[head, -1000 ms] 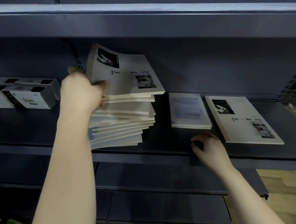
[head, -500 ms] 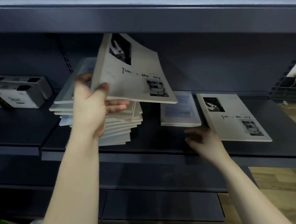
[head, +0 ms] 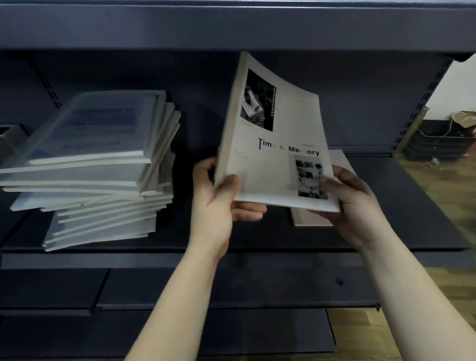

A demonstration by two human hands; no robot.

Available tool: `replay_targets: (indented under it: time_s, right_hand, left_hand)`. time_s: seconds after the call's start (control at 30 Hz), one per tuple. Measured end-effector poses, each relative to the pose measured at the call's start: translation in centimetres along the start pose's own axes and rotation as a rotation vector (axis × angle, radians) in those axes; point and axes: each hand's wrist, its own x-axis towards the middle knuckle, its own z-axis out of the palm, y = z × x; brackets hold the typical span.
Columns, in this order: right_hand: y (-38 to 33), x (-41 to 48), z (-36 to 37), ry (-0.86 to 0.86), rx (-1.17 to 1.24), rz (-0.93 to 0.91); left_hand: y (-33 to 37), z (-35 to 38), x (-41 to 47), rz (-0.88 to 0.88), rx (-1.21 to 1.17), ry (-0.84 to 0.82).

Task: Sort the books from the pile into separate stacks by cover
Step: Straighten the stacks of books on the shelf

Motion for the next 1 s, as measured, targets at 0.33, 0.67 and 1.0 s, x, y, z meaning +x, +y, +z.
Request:
replay_targets:
  time_s: [0.33,0.67,1.0]
  right_hand:
    - [0.0,1.6,-10.0,0.341,-0.369,-0.129]
    - [2.4,2.3,-14.7,0.339,-0.662,-0.054]
    - [3.0,1.2,-14.3,0.282,-1.207,-0.184]
  left_hand:
    - [-8.7,1.9,1.5,0.248,1.086,-0.091]
    - [-12.4,2.3,2.4,0.394,1.551,-0.017]
    - [-13.0,1.8,2.4,0.366,1.551,0.039]
